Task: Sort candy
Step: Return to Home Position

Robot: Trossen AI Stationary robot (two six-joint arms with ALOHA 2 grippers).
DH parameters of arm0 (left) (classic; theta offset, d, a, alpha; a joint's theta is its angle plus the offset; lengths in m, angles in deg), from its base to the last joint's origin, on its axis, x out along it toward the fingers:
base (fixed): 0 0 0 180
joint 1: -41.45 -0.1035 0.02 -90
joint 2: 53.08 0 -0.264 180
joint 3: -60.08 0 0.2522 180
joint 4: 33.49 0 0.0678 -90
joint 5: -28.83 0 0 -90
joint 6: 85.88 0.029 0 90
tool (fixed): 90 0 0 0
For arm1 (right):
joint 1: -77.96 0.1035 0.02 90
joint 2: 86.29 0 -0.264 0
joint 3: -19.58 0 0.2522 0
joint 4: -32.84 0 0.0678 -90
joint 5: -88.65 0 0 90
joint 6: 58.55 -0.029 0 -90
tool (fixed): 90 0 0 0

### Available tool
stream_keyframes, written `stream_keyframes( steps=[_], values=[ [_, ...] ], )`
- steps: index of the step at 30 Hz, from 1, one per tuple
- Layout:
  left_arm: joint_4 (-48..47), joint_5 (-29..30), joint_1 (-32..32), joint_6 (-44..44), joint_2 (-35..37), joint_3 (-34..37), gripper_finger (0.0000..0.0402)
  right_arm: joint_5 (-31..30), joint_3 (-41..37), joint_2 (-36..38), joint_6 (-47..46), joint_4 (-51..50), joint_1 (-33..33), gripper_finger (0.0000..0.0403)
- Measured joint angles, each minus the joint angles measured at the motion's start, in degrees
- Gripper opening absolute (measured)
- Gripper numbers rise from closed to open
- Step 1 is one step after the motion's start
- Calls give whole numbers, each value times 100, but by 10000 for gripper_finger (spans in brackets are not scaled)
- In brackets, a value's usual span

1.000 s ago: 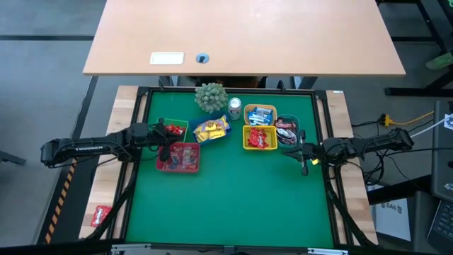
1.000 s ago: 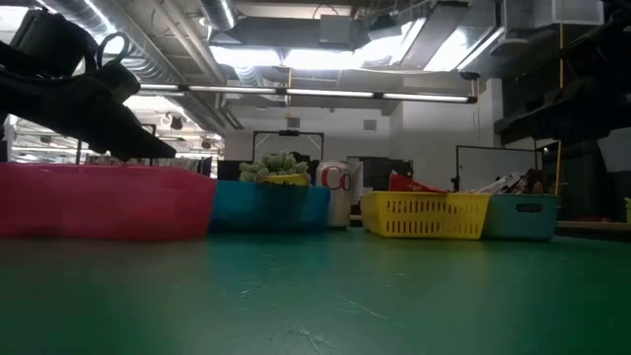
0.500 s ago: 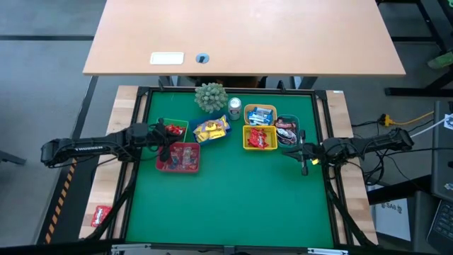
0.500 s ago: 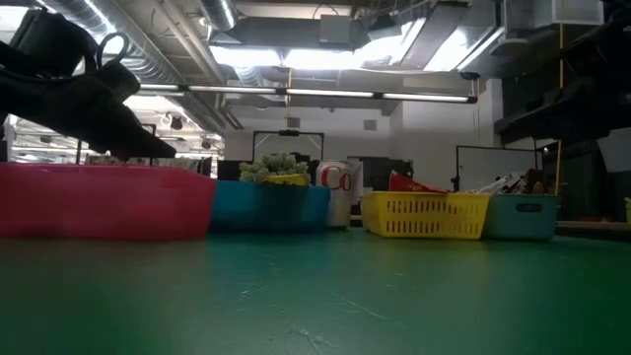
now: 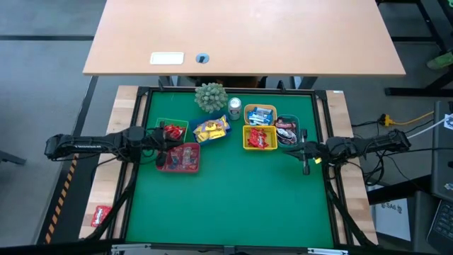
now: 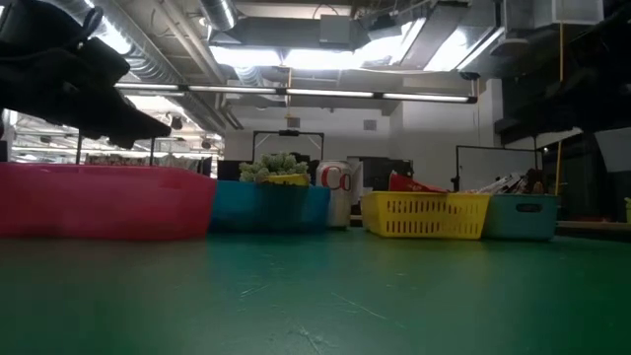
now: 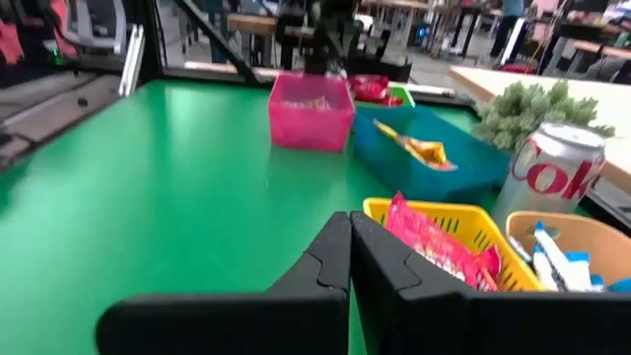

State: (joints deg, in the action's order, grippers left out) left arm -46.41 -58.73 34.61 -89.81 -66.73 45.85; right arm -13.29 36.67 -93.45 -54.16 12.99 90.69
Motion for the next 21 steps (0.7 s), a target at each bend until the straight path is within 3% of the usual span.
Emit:
stream_keyframes(
  steps=[10, 21],
  values=[
    [0, 0, 273, 1, 349, 0, 0, 0, 0, 629, 0, -2, 0, 5],
    [2, 0, 485, 1, 927, 0, 0, 0, 0, 702, 0, 0, 0, 5]
  ],
)
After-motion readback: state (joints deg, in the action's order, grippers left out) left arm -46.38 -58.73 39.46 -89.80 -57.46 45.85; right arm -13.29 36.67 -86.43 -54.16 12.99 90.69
